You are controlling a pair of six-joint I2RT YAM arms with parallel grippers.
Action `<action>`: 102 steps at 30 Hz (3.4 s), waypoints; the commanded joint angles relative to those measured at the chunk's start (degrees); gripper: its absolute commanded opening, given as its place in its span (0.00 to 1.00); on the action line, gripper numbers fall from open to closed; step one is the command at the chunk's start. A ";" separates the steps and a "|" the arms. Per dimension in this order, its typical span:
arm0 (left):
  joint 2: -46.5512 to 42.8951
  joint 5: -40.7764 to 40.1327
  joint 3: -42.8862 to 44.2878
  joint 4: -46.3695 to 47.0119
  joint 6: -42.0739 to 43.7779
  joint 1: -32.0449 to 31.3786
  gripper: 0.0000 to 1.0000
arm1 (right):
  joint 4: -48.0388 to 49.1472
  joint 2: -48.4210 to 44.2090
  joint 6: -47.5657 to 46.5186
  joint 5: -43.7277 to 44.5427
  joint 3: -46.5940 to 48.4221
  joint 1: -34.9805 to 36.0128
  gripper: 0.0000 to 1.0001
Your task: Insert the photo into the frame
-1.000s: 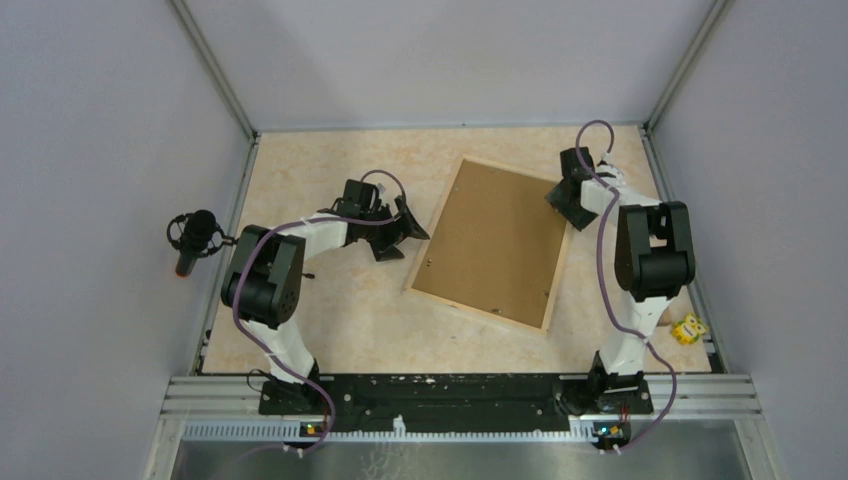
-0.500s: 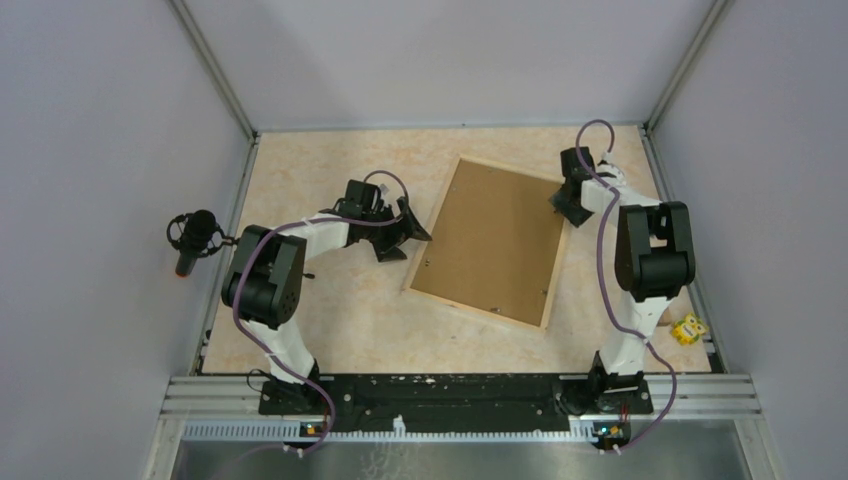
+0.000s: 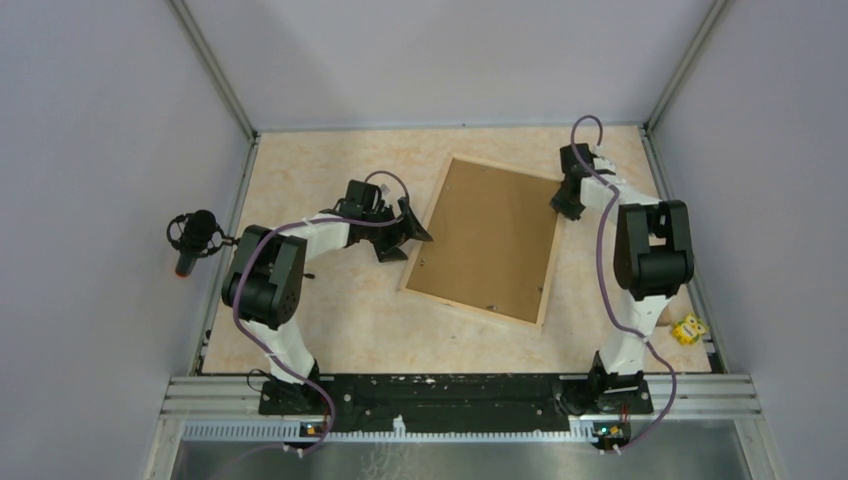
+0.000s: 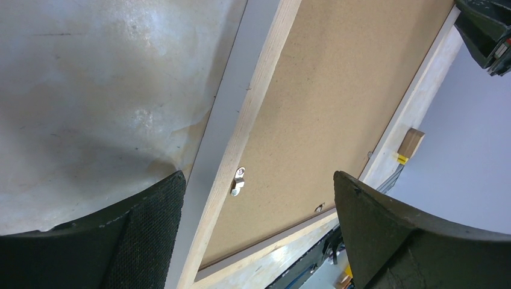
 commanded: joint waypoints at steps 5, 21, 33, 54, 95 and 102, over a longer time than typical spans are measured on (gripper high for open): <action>-1.55 -0.72 1.09 1.83 0.65 -0.41 0.95 | 1.25 2.99 -9.89 2.24 1.40 0.77 0.13; -15.78 -34.25 8.91 -11.33 15.67 -9.77 0.98 | 12.74 -8.30 -17.21 -6.56 -8.73 0.73 0.62; -24.75 -42.34 -1.16 -20.43 -25.62 -34.06 0.96 | 21.32 -17.32 -14.37 -12.75 -20.50 -0.40 0.75; -7.35 -36.03 -7.49 -13.20 -69.29 -40.69 0.79 | 23.79 -21.26 -12.21 -14.02 -28.18 -2.41 0.75; -0.01 -49.16 -2.63 -27.76 20.44 -23.38 0.00 | 22.14 -18.79 -14.65 -20.27 -25.99 -5.69 0.78; 0.53 -53.16 -1.96 -25.12 29.95 -19.45 0.00 | 16.86 -17.51 -19.33 -20.18 -22.73 -5.68 0.90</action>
